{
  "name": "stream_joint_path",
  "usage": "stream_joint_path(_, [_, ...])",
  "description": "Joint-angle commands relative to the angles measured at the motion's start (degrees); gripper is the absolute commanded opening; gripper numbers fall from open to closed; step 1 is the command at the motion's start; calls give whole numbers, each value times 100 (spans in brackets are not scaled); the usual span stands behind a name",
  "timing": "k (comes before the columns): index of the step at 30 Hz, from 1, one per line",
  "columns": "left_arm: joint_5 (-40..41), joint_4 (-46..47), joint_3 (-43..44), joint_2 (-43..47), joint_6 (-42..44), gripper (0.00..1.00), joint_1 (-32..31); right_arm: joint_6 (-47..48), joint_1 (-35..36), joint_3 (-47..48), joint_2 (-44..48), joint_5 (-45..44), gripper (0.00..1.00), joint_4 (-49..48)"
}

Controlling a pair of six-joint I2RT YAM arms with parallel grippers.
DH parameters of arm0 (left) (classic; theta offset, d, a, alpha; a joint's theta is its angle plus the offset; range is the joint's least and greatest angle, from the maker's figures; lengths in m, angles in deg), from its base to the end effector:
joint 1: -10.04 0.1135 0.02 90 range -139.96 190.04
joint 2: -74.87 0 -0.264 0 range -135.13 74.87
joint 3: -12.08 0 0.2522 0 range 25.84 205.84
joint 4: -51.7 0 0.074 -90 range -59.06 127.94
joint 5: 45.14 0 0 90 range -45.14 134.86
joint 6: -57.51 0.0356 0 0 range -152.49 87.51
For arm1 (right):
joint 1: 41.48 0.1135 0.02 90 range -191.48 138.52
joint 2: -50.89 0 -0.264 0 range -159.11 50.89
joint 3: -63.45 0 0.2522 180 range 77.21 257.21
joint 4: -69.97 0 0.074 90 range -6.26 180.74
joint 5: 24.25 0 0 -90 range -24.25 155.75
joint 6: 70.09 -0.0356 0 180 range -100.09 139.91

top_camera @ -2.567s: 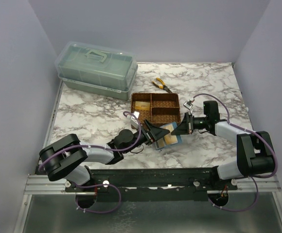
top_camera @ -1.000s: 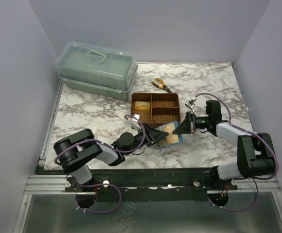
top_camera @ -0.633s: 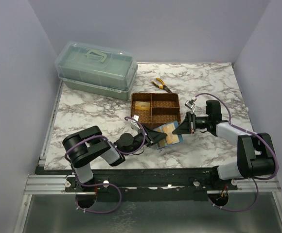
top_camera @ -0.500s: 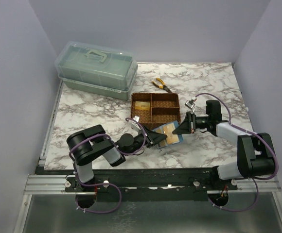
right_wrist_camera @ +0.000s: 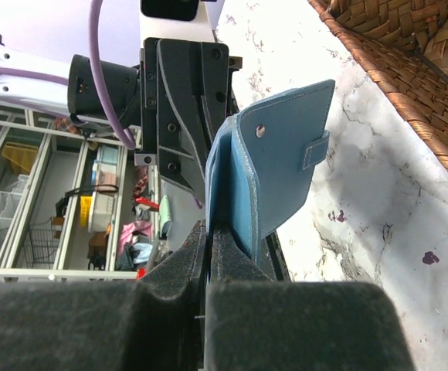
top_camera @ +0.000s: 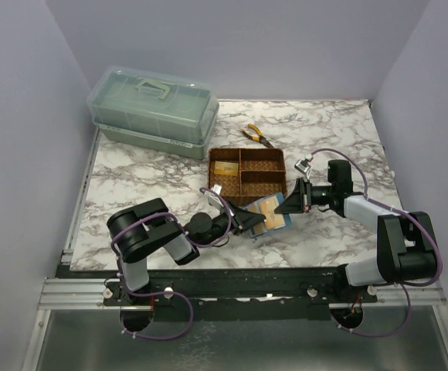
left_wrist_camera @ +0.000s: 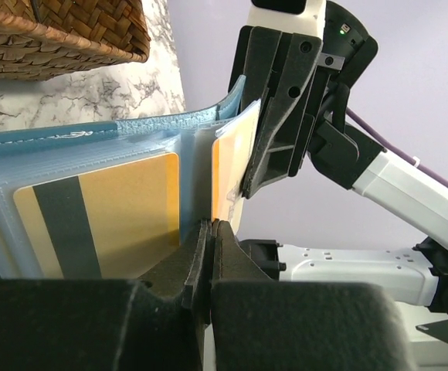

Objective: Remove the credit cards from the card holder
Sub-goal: Remove the credit card from the card holder.

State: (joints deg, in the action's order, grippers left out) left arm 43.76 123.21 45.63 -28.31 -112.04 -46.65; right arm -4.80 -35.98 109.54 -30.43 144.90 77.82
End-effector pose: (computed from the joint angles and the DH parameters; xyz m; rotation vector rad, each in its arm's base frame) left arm 0.1518 -0.2323 0.1377 -0.3547 1.8484 -1.8115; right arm 0.2406 0.0583 0.1739 -0.3808 2.1317 1.8570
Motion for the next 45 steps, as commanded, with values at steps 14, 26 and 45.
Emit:
stream_joint_path(14, [-4,951,-213,286,270,0,7,79,-93,0,23,214,13,-34])
stream_joint_path(26, [6,950,-409,479,386,0,8,208,-132,53,58,145,0,132])
stream_joint_path(45, [66,947,-396,241,341,53,26,135,-163,31,13,236,0,104])
